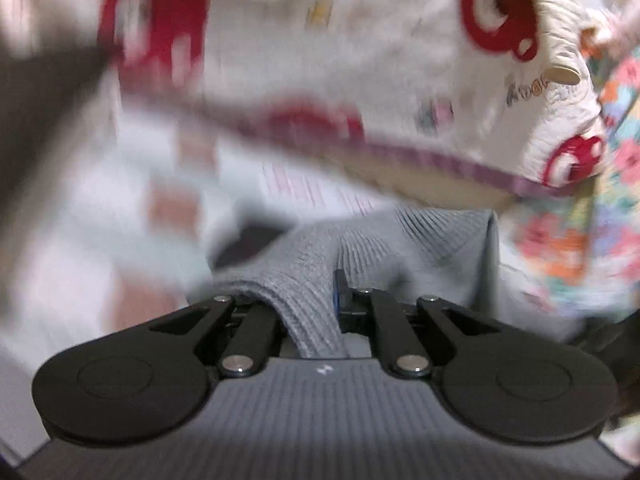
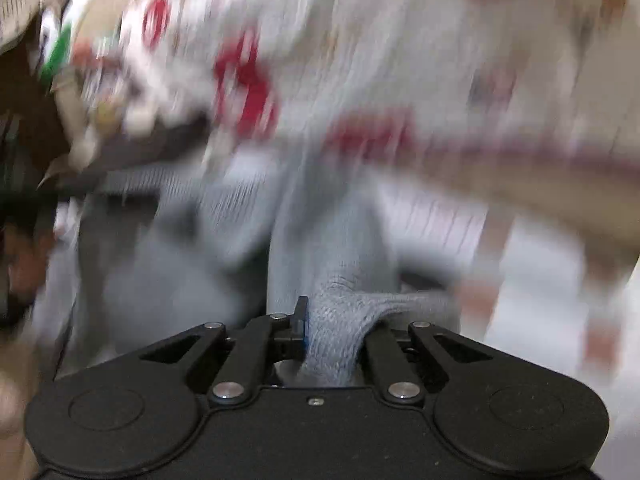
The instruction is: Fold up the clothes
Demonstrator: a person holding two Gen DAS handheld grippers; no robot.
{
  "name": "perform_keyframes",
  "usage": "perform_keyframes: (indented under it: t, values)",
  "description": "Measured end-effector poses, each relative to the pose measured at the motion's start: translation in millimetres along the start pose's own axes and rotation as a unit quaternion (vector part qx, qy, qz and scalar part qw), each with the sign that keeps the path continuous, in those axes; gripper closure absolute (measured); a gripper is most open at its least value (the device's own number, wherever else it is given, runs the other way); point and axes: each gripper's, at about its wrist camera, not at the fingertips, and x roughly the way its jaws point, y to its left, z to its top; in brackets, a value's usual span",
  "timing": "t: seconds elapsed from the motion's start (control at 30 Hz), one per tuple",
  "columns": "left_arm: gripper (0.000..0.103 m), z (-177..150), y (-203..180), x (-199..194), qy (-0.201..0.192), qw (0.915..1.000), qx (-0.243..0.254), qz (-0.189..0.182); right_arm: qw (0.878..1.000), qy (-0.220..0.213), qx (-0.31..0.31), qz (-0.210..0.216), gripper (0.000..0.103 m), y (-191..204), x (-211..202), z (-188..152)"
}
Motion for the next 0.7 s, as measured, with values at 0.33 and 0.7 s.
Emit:
perform_keyframes:
  t: [0.33,0.7]
  values:
    - [0.095,-26.6,14.1,34.9,0.134,0.9898,-0.046,-0.012,0.963,0.108,0.227,0.095,0.052,-55.4,35.8,-32.5]
    - [0.097,-6.4,-17.3,32.0,0.053,0.9866,0.128,0.086,0.835,-0.032,0.534,0.127,0.089,-112.6,46.8,-54.6]
